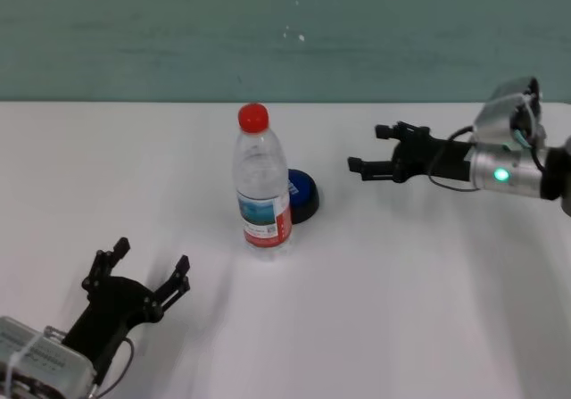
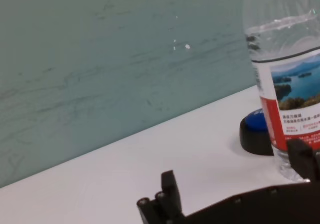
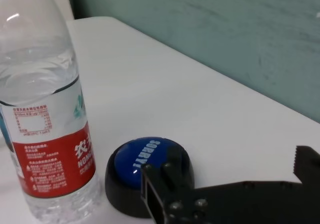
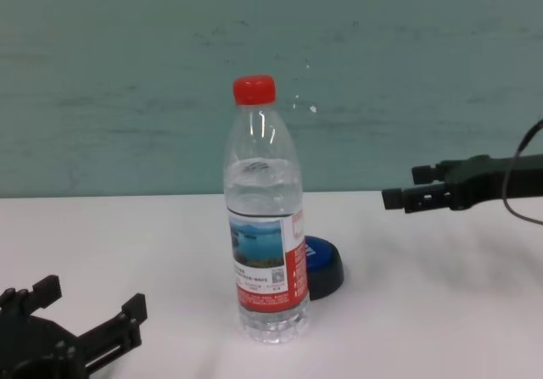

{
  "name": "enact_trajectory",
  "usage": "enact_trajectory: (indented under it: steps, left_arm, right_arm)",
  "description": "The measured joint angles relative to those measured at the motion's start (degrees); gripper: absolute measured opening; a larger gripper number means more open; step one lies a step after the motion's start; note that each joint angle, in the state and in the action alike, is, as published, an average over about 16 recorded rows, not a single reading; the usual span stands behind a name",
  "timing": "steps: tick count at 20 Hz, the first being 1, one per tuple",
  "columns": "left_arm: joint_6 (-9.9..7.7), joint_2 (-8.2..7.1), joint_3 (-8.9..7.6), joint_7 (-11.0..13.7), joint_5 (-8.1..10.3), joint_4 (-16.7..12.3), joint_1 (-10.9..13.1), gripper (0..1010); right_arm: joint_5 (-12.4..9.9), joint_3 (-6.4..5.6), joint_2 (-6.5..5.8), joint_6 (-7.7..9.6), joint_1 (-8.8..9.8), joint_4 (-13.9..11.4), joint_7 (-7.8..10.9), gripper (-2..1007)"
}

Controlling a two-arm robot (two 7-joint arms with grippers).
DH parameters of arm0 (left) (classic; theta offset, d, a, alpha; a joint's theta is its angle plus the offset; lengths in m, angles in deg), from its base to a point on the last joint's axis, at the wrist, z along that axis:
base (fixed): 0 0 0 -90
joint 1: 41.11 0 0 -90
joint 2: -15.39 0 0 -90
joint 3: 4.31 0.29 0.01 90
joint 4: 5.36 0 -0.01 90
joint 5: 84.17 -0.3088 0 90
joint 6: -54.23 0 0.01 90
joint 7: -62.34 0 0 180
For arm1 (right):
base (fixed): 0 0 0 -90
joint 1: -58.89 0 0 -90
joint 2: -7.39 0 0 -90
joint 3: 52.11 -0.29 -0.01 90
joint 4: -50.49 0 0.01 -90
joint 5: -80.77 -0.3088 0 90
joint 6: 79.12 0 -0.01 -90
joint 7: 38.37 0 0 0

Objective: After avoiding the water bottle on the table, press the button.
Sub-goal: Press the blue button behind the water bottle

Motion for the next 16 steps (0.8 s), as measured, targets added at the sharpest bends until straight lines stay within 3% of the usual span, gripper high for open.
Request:
enact_trajectory:
  steps: [7,16]
  left_arm:
    - [0.00,0.00,0.00,0.0,0.00,0.0,0.0,1000]
    - [0.00,0.00,0.00,0.0,0.00,0.0,0.0,1000]
  right_arm:
    - [1.2,1.45,3.13,-2.61,-4.78,7.9,2.87,1004]
    - [2.8,1.88,7.52,-6.43,-8.76,16.5,5.13,1004]
